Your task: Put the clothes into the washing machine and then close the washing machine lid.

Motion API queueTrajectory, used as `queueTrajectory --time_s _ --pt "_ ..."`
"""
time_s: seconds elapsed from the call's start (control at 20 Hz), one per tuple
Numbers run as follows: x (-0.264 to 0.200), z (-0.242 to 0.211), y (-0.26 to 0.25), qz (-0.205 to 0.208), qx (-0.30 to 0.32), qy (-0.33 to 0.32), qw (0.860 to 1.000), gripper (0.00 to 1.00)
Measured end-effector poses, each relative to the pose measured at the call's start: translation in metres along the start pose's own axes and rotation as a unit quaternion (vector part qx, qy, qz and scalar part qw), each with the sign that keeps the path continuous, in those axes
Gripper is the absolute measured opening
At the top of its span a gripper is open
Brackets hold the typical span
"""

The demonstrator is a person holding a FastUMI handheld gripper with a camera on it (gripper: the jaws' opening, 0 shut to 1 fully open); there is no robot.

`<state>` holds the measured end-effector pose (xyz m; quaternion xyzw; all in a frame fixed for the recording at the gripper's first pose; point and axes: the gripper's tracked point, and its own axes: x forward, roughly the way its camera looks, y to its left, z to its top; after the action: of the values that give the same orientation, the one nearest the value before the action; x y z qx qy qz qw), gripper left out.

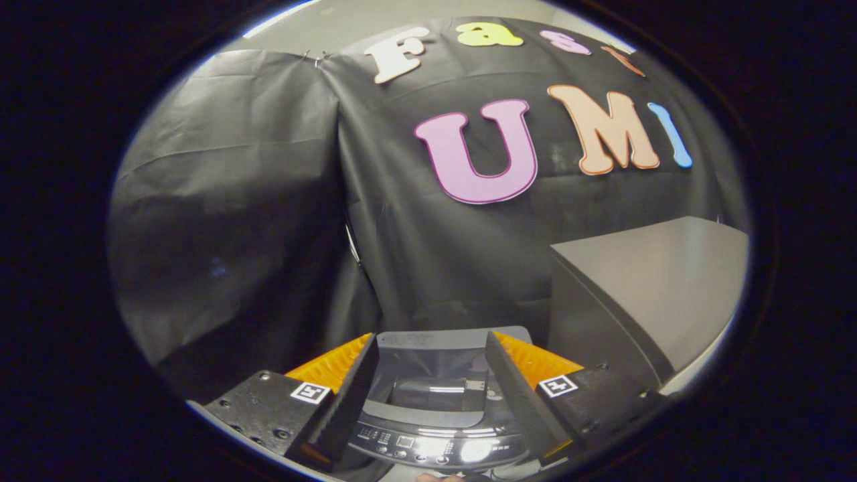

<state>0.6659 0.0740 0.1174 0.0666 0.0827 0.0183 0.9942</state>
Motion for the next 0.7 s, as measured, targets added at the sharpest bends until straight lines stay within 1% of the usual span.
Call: queueTrajectory --time_s 0.35,0.7 --pt "-0.022 0.0 -0.007 -0.007 0.002 -0.029 1.0 0.98" --pt "-0.057 -0.009 -0.022 -0.031 -0.024 -0.056 0.998 0.97"
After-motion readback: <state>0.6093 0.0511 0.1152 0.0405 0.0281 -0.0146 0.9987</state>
